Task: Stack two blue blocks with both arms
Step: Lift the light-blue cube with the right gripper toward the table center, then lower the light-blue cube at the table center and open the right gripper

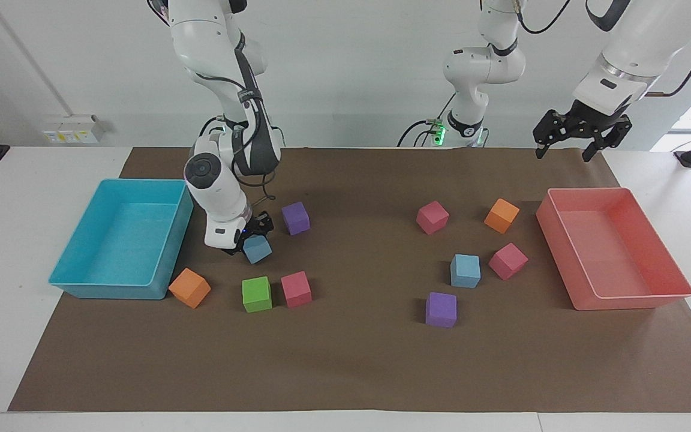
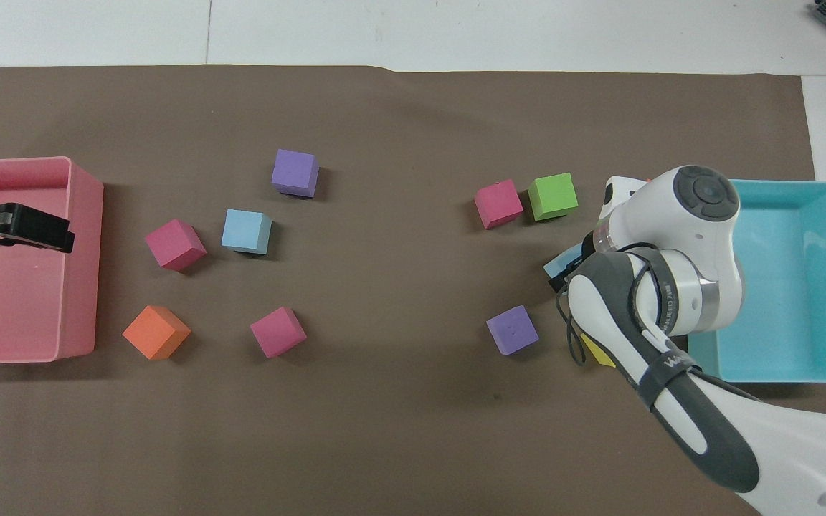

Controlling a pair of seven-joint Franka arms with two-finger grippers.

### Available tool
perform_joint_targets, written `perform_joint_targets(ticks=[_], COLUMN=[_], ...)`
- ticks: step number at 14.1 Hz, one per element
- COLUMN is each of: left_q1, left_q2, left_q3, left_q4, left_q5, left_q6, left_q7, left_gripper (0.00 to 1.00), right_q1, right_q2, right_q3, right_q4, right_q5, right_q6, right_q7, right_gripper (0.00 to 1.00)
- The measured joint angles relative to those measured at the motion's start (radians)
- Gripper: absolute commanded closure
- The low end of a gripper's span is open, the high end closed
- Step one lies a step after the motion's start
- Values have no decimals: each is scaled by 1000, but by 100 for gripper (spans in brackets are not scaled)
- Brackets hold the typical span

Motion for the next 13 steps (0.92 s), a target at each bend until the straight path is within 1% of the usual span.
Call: perform_joint_targets(ticks=[3,5,7,9,13], left_q1=[0,0,0,0,0], left_q2=[0,0,0,0,0], left_q3=[0,-1,-1,-1,-1], left_q4=[0,0,0,0,0], left_q5=[0,0,0,0,0], left_q6=[0,0,0,0,0], left_q7=[0,0,0,0,0], left_gripper=[0,0,0,0,0], right_q1=[43,96,150,181,274], right_q2=[1,8,22,58,179], right_q3=[7,13,16,18,19], right_q4=[23,23,25,59,173], right_q5=[0,0,0,2,5], right_q6=[-27,-44,-43,-41,-35], right_q7=[129,181,275,337,463], right_gripper=[100,100,100,100,100])
